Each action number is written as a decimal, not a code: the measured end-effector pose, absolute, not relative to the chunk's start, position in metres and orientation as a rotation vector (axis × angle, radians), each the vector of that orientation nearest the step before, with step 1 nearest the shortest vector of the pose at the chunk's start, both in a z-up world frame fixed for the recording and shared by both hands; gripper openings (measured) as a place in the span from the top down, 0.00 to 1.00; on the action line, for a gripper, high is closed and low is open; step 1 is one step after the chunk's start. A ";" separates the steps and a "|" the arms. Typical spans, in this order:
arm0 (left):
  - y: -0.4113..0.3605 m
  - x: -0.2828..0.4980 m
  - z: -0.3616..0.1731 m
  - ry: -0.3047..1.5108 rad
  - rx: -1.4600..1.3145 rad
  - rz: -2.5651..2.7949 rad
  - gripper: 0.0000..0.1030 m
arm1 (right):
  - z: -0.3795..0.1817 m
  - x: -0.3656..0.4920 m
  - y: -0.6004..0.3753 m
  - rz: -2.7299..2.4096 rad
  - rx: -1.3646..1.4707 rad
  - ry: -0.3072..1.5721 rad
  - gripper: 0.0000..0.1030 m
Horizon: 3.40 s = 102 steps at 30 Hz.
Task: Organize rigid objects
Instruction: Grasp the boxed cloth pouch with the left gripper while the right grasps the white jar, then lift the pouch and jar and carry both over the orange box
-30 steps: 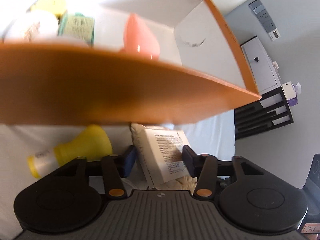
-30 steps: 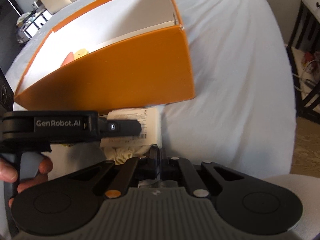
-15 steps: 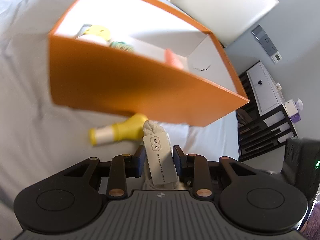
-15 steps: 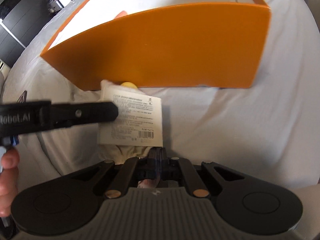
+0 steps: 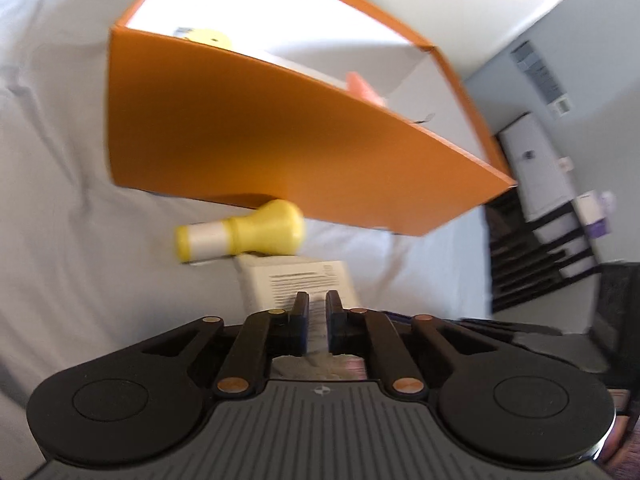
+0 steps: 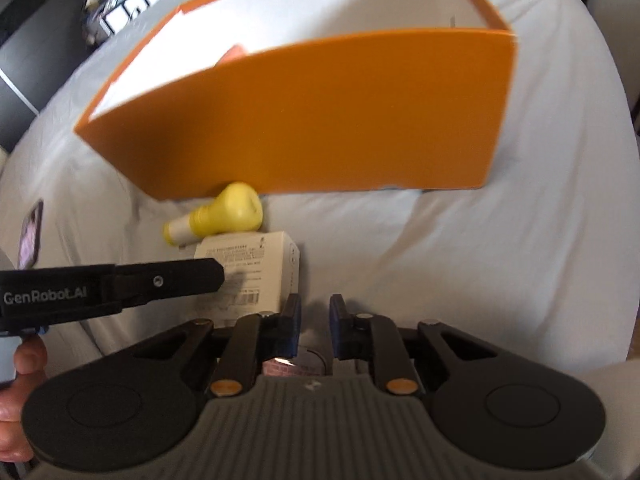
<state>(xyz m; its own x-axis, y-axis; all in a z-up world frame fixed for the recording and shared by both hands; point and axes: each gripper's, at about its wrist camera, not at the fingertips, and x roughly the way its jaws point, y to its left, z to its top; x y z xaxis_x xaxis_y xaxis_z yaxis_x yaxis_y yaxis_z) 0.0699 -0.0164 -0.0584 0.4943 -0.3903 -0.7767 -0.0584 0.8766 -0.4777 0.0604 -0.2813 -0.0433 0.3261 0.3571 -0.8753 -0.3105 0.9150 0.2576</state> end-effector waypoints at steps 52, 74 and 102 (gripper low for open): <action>-0.005 0.047 -0.037 0.922 -0.319 -0.237 0.71 | -0.029 0.042 -0.280 0.420 -0.299 1.239 0.66; 0.044 0.056 0.062 0.672 -0.482 -0.264 0.71 | 0.083 0.046 -0.301 0.505 -0.004 0.877 0.66; 0.037 0.294 -0.042 1.055 -0.635 -0.220 0.71 | 0.033 0.227 -0.269 0.393 0.037 1.014 0.66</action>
<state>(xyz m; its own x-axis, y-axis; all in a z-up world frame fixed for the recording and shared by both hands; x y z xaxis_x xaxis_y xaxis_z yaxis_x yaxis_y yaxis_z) 0.2943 0.0366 -0.0419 0.4913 -0.4608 -0.7391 -0.1262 0.8020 -0.5839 0.2272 -0.2694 0.0328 0.4652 0.3369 -0.8186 -0.3031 0.9295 0.2103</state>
